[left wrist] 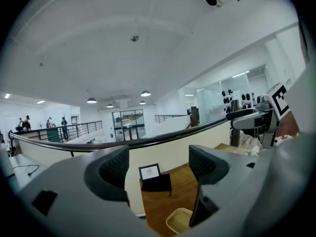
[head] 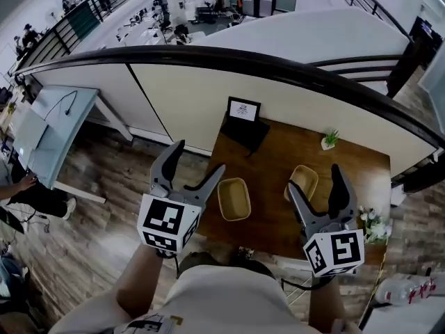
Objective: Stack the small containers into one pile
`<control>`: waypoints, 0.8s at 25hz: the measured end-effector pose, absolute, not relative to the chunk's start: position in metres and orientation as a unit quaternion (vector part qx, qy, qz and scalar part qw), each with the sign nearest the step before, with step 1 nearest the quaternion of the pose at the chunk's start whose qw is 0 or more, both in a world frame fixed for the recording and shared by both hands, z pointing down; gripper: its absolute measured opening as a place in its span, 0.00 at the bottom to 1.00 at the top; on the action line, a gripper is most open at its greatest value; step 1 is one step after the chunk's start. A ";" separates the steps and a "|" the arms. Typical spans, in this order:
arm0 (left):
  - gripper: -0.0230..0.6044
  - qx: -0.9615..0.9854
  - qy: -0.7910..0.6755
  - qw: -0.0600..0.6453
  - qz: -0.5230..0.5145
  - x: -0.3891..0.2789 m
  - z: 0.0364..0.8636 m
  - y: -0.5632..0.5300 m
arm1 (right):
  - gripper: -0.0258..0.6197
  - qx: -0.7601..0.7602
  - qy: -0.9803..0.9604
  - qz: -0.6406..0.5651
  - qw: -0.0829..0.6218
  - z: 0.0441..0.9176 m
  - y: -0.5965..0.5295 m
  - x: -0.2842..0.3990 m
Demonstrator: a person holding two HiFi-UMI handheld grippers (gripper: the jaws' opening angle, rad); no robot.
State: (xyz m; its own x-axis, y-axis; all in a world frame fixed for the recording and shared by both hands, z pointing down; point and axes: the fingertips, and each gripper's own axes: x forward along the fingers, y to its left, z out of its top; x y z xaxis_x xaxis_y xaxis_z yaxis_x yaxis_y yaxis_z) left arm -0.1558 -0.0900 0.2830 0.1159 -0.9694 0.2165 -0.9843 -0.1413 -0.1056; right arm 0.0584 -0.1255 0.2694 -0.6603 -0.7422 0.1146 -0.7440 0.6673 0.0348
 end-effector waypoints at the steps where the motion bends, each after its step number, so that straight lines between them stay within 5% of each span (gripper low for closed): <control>1: 0.63 0.738 -0.664 0.034 0.117 -0.156 0.284 -0.092 | 0.72 0.397 -0.916 0.007 0.060 0.270 -0.133 0.058; 20: 0.63 0.673 -0.726 0.085 0.114 -0.205 0.299 -0.053 | 0.70 0.316 -0.945 0.049 0.064 0.292 -0.148 -0.001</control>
